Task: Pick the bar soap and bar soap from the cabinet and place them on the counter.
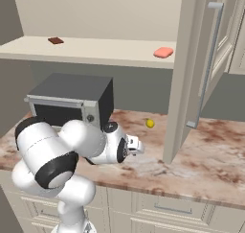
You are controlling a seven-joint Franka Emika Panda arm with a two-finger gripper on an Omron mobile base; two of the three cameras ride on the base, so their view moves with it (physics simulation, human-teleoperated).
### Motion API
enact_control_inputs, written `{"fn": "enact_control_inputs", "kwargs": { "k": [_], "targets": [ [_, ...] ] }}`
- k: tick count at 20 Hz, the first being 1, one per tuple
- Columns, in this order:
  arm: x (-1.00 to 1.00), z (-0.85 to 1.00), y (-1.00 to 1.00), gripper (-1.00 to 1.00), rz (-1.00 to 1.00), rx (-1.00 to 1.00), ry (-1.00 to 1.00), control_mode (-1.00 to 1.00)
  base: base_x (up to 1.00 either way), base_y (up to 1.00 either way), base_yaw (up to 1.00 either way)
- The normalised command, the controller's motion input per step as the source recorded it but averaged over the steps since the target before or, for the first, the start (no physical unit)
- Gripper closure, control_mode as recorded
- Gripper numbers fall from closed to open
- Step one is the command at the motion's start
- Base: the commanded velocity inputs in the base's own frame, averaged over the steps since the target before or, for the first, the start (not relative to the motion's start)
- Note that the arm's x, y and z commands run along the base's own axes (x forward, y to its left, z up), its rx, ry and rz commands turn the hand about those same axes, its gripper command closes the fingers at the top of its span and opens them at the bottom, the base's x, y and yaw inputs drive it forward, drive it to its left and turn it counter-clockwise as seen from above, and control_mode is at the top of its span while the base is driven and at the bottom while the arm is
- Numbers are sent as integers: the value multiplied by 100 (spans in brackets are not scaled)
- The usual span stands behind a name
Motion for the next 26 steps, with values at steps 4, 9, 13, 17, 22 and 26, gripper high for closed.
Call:
{"fn": "enact_control_inputs", "kwargs": {
  "k": [4, 9, 13, 17, 22, 26],
  "targets": [
    [38, -32, -9, -100, 4, 0, 9, -100, 0, 0, 0],
    [-15, 6, -9, -100, 2, 0, 1, -100, 0, 0, 0],
    [-60, 32, 1, -100, 1, 0, -7, -100, 0, 0, 0],
    [-57, 42, 6, -100, 1, -1, -12, -100, 0, 0, 0],
    [-41, 58, 2, -100, 0, -1, -12, -100, 0, 0, 0],
    [-39, 68, 1, -100, 0, 0, -12, -100, 0, 0, 0]
  ]
}}
